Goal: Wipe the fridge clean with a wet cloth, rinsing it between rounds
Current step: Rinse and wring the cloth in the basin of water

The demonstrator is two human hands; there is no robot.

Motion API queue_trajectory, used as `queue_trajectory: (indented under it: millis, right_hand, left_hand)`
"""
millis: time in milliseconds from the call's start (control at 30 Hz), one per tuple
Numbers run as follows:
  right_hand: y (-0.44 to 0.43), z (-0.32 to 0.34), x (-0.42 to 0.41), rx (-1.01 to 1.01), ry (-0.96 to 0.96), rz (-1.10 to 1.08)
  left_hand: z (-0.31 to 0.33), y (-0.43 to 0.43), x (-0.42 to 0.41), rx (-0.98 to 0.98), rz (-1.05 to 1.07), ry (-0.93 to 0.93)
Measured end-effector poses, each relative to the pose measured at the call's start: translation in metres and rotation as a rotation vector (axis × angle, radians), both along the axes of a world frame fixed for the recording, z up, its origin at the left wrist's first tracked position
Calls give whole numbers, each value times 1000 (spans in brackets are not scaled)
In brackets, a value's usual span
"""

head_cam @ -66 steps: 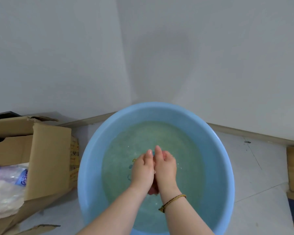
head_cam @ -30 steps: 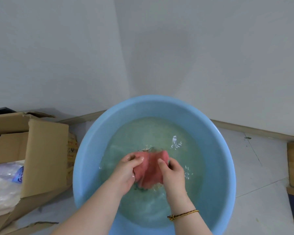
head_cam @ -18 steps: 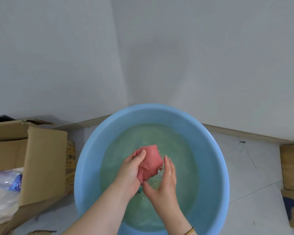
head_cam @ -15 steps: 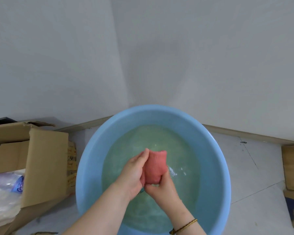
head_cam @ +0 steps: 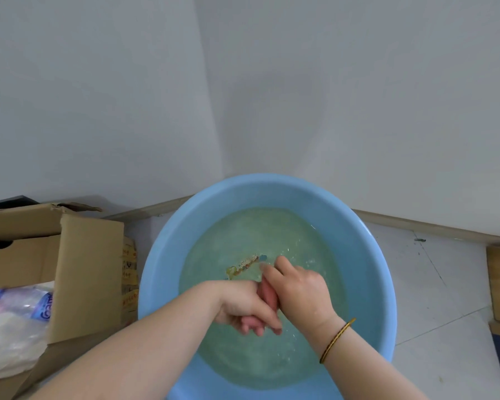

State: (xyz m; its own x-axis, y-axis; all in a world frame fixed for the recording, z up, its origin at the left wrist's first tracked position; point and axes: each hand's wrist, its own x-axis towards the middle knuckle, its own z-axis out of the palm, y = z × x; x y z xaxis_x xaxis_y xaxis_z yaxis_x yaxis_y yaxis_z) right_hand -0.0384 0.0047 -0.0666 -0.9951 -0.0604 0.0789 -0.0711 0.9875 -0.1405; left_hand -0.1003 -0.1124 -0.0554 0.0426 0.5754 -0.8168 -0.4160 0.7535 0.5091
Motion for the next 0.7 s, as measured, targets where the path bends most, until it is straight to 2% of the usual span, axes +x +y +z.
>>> queue_trajectory:
  millis: [133, 200, 267, 367, 433, 467, 533, 567, 633, 700]
  right_hand:
    - [-5, -10, 1, 64, -266, -44]
    - [-9, 5, -3, -16, -446, -119]
    - [-8, 4, -5, -307, -808, -258]
    - [-3, 1, -5, -849, -1122, -398]
    - [-3, 4, 0, -1172, -1247, -482]
    - [-4, 7, 2, -1313, -1262, -494]
    - [-6, 10, 5, -1488, -1244, -474]
    - [-6, 12, 4, -1488, -1224, -461]
    - [-8, 13, 3, -1305, -1080, -429]
    - [-11, 14, 0, -1029, -779, -397]
  left_hand:
    - [-5, 13, 4, -138, -351, 717]
    - [-3, 14, 6, -142, -499, 977]
    - [-3, 14, 3, -85, -667, 1140]
    - [1, 9, -3, 57, -868, 1303]
    - [-4, 0, -4, 277, -807, 1567]
    - [-9, -5, -6, 308, -738, 1625]
    - [-13, -13, -5, 319, -506, 1645]
    - [-14, -16, -3, 308, -391, 1615]
    - [-6, -16, 0, 158, -85, 1407]
    - [-6, -16, 3, 0, 282, 991]
